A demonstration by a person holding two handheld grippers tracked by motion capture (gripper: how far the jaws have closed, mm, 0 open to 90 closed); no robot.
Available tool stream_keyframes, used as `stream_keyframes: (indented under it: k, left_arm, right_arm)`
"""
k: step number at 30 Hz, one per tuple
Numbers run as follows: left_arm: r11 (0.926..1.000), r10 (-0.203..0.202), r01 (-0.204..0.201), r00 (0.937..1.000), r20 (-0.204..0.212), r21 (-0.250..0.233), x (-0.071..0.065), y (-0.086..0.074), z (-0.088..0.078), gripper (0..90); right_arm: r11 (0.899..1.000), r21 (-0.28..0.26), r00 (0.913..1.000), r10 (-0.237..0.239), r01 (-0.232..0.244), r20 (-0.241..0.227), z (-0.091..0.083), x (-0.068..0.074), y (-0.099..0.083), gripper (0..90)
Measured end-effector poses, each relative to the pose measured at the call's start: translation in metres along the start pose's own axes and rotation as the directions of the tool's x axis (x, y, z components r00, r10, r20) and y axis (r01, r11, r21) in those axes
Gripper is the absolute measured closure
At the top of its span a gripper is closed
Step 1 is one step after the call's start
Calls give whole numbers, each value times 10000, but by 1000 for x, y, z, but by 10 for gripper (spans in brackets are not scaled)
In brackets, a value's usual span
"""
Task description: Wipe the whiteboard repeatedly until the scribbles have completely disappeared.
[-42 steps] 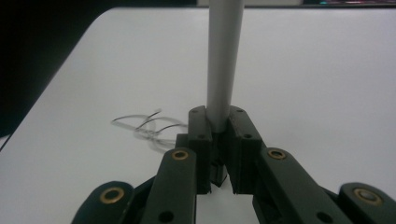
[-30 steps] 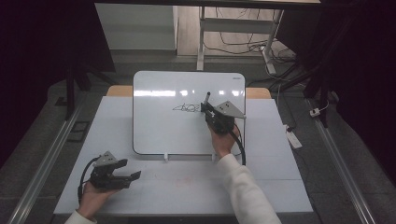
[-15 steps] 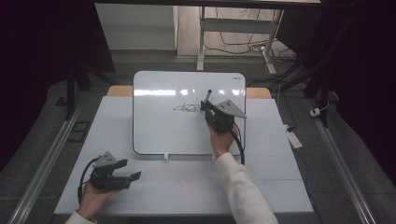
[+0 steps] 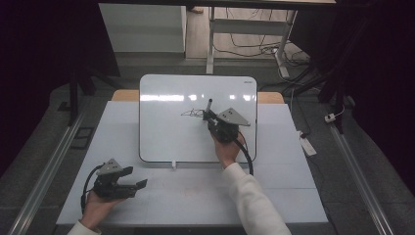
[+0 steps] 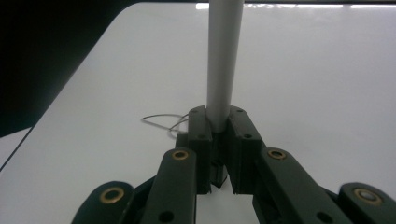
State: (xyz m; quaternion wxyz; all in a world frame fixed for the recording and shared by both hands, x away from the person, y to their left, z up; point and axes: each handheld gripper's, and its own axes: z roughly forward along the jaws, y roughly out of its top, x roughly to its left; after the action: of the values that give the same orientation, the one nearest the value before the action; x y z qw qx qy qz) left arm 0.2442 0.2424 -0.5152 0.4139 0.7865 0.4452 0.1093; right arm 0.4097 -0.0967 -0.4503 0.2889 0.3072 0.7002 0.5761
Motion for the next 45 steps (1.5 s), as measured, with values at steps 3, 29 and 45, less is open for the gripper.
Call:
stream_keyframes:
  k: [3, 29, 45]
  left_arm:
    - [10000, 32, -32, 10000, -12, -28, -2, 0, -1, 223]
    - [10000, 4, -4, 10000, -31, -64, 0, -1, -2, 223]
    - [10000, -65, 65, 10000, 5, -30, 2, 0, 0, 223]
  right_arm:
    - [9998, -176, 9998, -61, 65, 214, 1, -1, 2, 812]
    - [9968, -614, 9949, 567, -516, 834, 2, -24, 15, 812]
    - [10000, -32, 9997, -67, 68, 233, 1, -7, 7, 812]
